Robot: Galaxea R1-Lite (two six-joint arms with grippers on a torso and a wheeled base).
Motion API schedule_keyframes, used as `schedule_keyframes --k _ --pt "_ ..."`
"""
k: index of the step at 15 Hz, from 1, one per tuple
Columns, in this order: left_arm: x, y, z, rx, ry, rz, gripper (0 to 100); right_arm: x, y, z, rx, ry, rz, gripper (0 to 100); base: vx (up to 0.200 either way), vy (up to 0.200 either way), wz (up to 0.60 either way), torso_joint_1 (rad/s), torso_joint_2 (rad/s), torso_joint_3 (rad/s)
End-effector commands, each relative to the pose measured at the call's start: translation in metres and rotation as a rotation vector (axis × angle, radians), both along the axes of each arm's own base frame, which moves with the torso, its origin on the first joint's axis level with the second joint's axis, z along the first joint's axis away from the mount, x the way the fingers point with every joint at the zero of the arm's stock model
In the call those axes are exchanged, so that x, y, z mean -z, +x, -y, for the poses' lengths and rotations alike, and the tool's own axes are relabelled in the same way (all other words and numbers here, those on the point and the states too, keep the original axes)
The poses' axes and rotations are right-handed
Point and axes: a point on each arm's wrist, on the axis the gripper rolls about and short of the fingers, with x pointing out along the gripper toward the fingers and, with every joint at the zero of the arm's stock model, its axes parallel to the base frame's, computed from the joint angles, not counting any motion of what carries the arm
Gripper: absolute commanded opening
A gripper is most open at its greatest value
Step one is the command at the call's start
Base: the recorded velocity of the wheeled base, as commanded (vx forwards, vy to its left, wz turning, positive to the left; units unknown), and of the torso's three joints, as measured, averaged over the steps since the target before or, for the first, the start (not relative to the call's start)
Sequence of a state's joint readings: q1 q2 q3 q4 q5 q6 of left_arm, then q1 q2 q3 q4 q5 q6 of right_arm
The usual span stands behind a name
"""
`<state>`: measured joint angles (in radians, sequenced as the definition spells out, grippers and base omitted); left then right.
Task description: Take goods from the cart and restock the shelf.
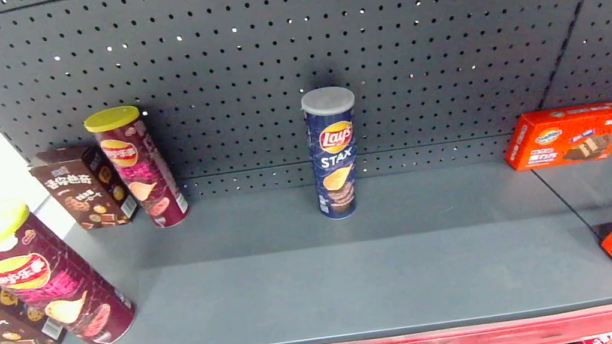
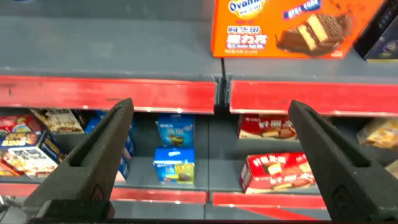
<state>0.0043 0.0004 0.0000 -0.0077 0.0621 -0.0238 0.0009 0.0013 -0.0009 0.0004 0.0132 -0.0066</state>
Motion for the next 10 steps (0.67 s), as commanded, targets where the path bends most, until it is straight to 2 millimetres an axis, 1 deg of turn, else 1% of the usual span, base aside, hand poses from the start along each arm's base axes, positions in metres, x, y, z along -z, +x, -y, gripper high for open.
schedule_keyframes --k 1,8,10 --pt "0.0000 0.0001 0.0000 -0.001 -0.001 -0.001 100 0.0001 0.0000 0.0000 0.000 0.000 0.002 100 0.000 0.000 0.60 -0.002 0.00 0.007" --pt "0.0000 0.0001 0.0000 -0.001 -0.001 -0.001 100 0.0001 0.0000 0.0000 0.003 0.002 0.002 100 0.000 0.000 0.60 0.004 0.00 0.003" --pt "0.0000 0.0001 0.0001 0.002 0.001 -0.001 100 0.0001 0.0000 0.0000 0.003 0.002 0.002 100 0.000 0.000 0.00 0.000 0.00 0.000"
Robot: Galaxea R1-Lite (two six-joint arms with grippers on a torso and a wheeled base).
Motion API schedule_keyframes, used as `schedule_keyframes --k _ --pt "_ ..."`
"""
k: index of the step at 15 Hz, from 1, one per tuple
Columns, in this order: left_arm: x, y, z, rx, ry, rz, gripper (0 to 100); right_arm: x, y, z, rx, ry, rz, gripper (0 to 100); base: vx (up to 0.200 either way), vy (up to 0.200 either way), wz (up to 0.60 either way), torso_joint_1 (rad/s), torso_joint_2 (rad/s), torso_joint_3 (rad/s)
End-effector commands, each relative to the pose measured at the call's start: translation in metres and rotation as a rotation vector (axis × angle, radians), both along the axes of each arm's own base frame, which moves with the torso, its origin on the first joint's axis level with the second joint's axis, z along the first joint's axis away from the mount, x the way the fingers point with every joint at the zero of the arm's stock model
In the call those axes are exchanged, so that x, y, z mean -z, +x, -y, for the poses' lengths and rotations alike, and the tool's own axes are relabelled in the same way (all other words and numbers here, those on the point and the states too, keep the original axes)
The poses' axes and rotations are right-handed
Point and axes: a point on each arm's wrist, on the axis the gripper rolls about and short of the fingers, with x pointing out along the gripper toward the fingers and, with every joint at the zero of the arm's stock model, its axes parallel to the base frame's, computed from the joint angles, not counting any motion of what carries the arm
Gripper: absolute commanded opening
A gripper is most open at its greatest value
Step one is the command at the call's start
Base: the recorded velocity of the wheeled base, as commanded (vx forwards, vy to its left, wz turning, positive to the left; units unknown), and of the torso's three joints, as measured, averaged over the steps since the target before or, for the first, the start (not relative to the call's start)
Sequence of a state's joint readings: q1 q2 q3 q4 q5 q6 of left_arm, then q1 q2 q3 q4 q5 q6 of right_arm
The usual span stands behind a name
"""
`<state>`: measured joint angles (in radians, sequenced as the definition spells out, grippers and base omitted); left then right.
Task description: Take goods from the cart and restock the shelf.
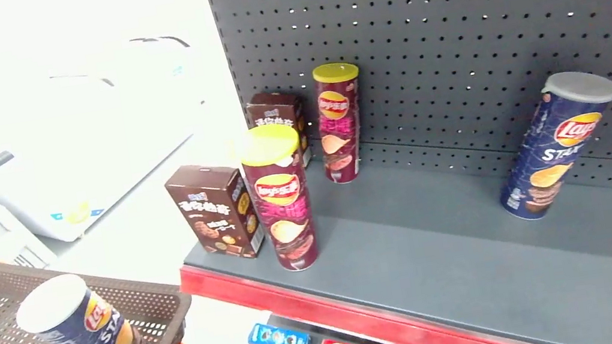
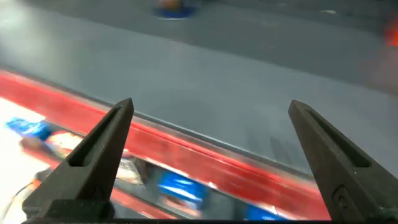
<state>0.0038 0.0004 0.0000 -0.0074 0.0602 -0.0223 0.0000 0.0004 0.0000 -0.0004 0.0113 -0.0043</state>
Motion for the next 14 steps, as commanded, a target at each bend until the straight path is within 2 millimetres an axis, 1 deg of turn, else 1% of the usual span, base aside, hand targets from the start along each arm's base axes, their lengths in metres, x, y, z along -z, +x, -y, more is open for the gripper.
schedule_keyframes --k 1,7,8,9,10,11,12,13,14 --pt "0.000 0.000 0.000 0.000 0.001 -0.001 100 0.000 0.000 0.000 0.001 0.000 0.002 100 0.000 0.000 0.00 0.000 0.00 0.000" --pt "0.000 0.000 0.000 0.018 0.004 -0.001 100 0.000 0.000 0.000 0.001 0.000 0.002 100 0.000 0.000 0.00 0.000 0.00 0.000" --pt "-0.005 -0.001 0.000 -0.007 0.005 0.023 100 0.000 0.000 0.000 0.001 0.000 0.002 100 0.000 0.000 0.00 0.000 0.00 0.000" --pt "-0.030 -0.007 0.000 -0.027 0.042 0.066 100 0.000 0.000 0.000 0.001 0.000 0.002 100 0.000 0.000 0.00 0.000 0.00 0.000" --pt "-0.033 -0.004 0.000 -0.030 0.049 0.021 100 0.000 0.000 0.000 0.001 0.000 0.002 100 0.000 0.000 0.00 0.000 0.00 0.000" --pt "-0.038 -0.003 -0.001 -0.080 0.050 -0.026 100 0.000 0.000 0.000 0.001 0.000 0.003 100 0.000 0.000 0.00 0.000 0.00 0.000" --pt "-0.041 -0.002 -0.002 -0.104 0.050 -0.034 100 0.000 0.000 0.000 0.001 0.000 0.003 100 0.000 0.000 0.00 0.000 0.00 0.000" --pt "-0.046 0.002 -0.002 -0.093 0.052 -0.062 100 0.000 0.000 0.000 0.001 0.000 0.002 100 0.000 0.000 0.00 0.000 0.00 0.000" --pt "-0.059 0.012 -0.002 -0.079 0.053 -0.112 100 0.000 0.000 0.000 0.001 0.000 0.002 100 0.000 0.000 0.00 0.000 0.00 0.000"
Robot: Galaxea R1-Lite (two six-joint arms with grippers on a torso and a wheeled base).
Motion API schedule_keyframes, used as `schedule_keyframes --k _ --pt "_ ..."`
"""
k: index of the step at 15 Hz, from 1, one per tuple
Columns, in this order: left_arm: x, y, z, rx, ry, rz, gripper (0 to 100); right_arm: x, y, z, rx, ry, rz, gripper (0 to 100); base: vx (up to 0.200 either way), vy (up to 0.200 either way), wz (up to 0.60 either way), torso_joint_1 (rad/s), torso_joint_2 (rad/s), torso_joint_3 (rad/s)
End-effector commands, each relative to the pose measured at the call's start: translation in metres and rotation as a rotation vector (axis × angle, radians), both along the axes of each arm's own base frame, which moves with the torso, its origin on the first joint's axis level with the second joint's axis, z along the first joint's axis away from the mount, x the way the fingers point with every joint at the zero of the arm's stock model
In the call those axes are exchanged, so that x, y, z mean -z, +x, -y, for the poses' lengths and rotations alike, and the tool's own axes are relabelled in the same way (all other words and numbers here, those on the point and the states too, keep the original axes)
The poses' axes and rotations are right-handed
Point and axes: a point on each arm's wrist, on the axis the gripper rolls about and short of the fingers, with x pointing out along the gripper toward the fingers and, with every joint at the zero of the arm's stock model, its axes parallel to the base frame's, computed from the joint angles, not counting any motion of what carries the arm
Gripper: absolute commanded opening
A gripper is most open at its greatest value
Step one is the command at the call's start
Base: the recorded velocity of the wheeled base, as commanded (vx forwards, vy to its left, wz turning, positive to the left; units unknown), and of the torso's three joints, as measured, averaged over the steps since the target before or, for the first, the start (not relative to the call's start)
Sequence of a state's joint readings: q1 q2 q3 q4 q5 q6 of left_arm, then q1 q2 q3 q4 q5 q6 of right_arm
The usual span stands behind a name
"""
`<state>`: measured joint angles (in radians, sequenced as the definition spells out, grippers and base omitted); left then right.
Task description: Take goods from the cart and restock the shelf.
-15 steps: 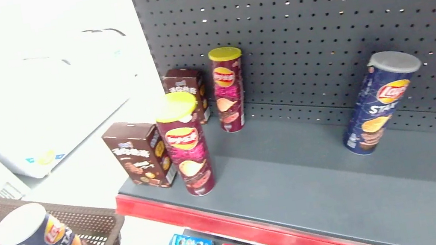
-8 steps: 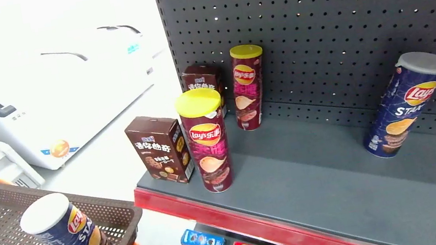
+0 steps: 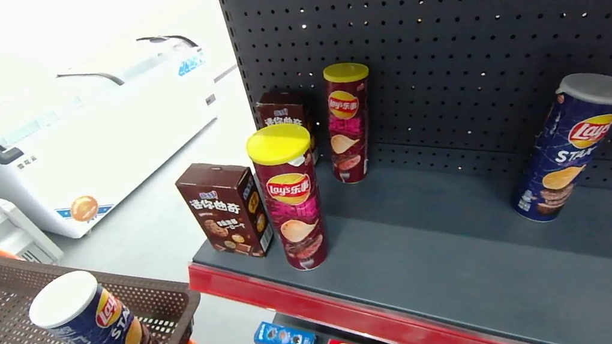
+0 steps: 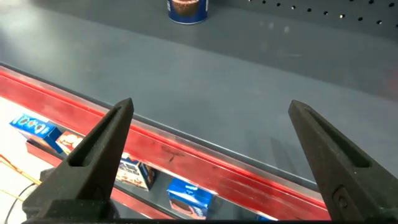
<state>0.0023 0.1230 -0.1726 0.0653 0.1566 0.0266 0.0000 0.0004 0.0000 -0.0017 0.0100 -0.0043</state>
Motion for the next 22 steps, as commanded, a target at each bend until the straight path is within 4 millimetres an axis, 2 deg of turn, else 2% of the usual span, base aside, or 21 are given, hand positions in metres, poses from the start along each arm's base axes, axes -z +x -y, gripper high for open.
schedule_keyframes --k 1,2,5,9,10,12,13,17,22 --pt "-0.025 0.024 0.000 0.031 0.000 -0.139 100 0.000 0.000 0.000 -0.001 0.000 0.000 100 0.000 0.000 0.00 0.000 0.00 0.000" --pt "-0.031 0.033 0.000 0.034 -0.001 -0.182 100 0.000 0.000 0.000 -0.001 0.000 0.002 100 0.000 0.000 0.00 0.000 0.00 0.000" --pt "-0.029 0.062 0.001 0.096 -0.057 -0.362 100 0.000 0.000 0.000 -0.001 0.000 0.002 100 0.000 0.000 0.00 0.000 0.00 0.000" --pt "-0.026 0.099 -0.010 0.011 -0.090 -0.449 100 0.000 0.000 0.000 -0.001 0.000 0.000 100 0.000 0.000 0.00 0.000 0.00 0.000" --pt "-0.024 0.104 -0.011 0.013 -0.090 -0.460 100 0.000 0.000 0.000 -0.001 0.000 0.000 100 0.000 0.000 0.00 0.000 0.00 0.000" --pt "-0.008 0.114 -0.013 0.021 -0.083 -0.519 100 0.000 0.000 0.000 -0.001 0.000 0.000 100 0.000 0.000 0.00 0.000 0.00 0.000" --pt "-0.007 0.115 -0.013 0.022 -0.080 -0.522 100 0.000 0.000 0.000 -0.001 0.000 0.000 100 0.000 0.000 0.00 0.000 0.00 0.000" --pt "0.009 0.150 -0.014 0.068 -0.059 -0.496 100 0.000 0.000 0.000 -0.001 0.000 0.000 100 0.000 0.000 0.00 0.000 0.00 0.000" --pt "0.025 0.173 -0.019 0.073 0.047 -0.402 100 0.000 0.000 0.000 -0.001 0.000 0.000 100 0.000 0.000 0.00 0.000 0.00 0.000"
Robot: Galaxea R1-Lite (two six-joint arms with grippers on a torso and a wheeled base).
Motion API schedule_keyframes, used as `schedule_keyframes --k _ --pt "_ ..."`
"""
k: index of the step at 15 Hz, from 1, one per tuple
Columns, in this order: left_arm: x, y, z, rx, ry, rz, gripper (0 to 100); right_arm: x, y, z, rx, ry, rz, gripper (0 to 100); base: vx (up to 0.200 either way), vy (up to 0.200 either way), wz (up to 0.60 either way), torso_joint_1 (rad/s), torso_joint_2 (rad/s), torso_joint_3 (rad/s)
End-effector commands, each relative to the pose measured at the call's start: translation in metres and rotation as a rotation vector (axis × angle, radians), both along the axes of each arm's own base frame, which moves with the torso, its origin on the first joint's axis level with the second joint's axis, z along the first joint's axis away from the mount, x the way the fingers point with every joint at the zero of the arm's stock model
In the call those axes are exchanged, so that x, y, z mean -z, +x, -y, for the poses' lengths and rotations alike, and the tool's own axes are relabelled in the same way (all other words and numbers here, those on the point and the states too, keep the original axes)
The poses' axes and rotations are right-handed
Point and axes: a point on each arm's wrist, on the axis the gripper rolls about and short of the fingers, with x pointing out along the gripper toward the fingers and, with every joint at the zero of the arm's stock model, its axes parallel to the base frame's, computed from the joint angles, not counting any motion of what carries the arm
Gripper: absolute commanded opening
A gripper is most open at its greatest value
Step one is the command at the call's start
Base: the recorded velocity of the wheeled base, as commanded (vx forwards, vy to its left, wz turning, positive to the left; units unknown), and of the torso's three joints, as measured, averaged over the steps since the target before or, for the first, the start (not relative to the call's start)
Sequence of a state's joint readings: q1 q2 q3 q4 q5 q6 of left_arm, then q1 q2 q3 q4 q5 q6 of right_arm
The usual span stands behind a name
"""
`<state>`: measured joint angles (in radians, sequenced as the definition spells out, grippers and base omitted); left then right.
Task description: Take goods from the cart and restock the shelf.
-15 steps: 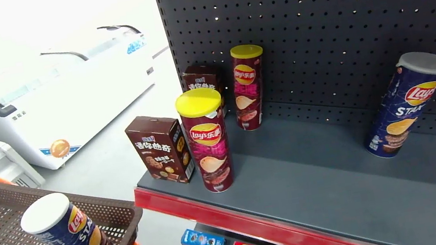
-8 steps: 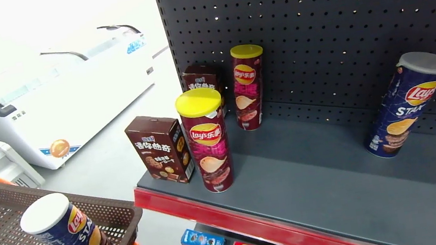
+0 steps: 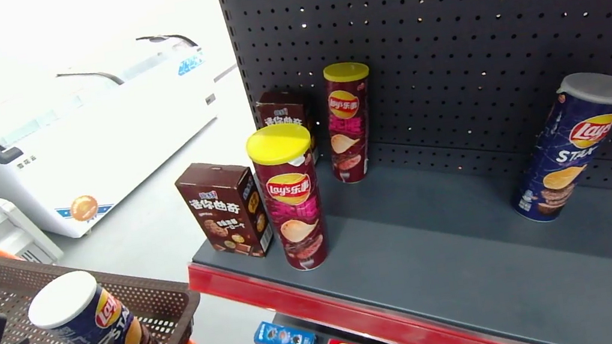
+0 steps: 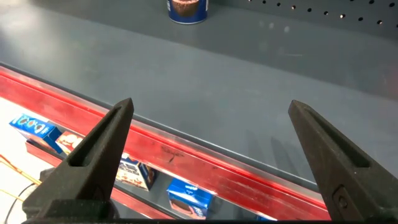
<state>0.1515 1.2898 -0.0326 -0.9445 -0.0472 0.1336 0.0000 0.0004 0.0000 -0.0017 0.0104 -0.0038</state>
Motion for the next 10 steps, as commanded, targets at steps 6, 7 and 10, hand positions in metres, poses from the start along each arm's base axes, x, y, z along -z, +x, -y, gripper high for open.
schedule_keyframes --k 6,7,10 --pt "0.028 0.032 -0.014 -0.046 0.009 -0.071 100 0.000 0.000 0.000 0.000 -0.001 0.000 100 0.000 0.000 0.00 0.000 0.00 0.000" --pt "0.032 0.033 -0.014 -0.044 0.003 -0.090 100 0.000 0.000 0.000 0.000 -0.001 0.000 100 0.000 0.000 0.00 0.000 0.00 0.000" --pt "0.037 0.036 -0.014 -0.043 -0.009 -0.118 100 0.000 0.000 0.000 0.000 -0.001 0.000 100 0.000 0.000 0.00 0.000 0.00 0.000"
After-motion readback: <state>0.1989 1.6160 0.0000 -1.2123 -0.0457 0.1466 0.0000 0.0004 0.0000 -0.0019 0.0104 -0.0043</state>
